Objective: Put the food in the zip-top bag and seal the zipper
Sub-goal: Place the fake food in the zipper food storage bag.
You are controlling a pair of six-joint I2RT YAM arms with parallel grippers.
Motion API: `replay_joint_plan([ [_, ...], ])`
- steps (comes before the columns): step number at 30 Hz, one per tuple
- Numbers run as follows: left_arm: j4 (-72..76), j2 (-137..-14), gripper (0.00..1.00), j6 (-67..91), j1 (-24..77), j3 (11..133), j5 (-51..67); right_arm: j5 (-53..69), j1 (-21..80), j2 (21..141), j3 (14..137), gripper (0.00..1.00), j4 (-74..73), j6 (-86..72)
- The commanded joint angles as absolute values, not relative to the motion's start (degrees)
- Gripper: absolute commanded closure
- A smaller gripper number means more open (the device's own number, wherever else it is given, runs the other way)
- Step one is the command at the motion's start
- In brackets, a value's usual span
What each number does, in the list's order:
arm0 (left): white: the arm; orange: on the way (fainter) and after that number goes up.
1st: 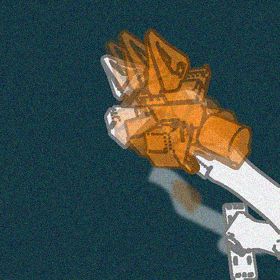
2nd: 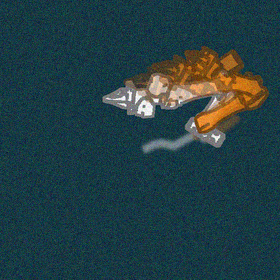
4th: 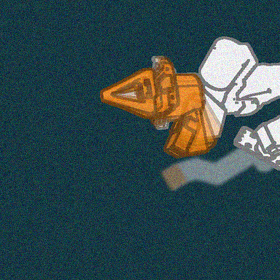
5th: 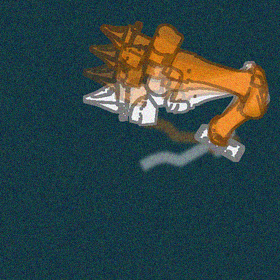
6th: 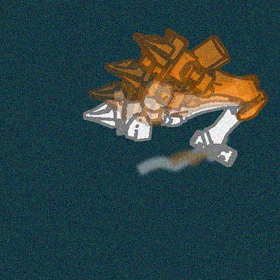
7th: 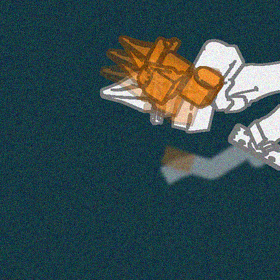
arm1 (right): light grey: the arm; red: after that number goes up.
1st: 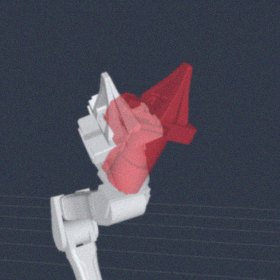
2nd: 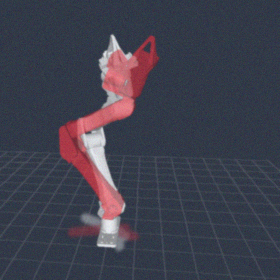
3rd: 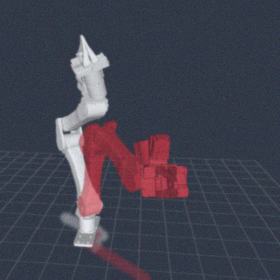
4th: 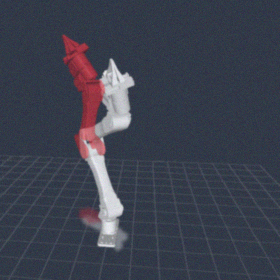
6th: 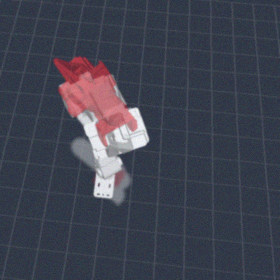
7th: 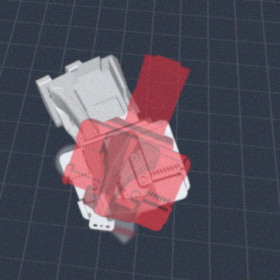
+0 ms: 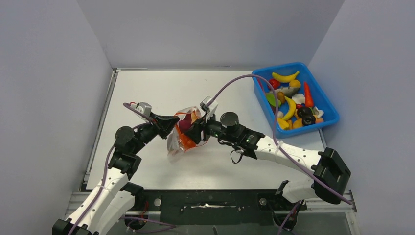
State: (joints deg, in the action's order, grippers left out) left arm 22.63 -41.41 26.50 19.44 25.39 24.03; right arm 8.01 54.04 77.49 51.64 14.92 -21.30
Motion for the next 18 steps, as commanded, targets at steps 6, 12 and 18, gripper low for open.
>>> replay_joint_plan([
  [6, 27.8, -39.9, 1.00, 27.3, 19.5, 27.4, 23.8, 4.8, 54.7, 79.9, 54.2, 0.43, 17.5, -18.9],
  [12, 27.9, -40.1, 1.00, 27.0, 19.6, 27.2, 23.7, 3.3, 54.7, 79.9, 55.4, 0.43, 14.5, -17.3],
  [18, 27.7, -40.4, 1.00, 26.0, 19.5, 26.3, 23.8, 3.9, 54.8, 78.2, 59.0, 0.33, 9.2, -15.2],
])
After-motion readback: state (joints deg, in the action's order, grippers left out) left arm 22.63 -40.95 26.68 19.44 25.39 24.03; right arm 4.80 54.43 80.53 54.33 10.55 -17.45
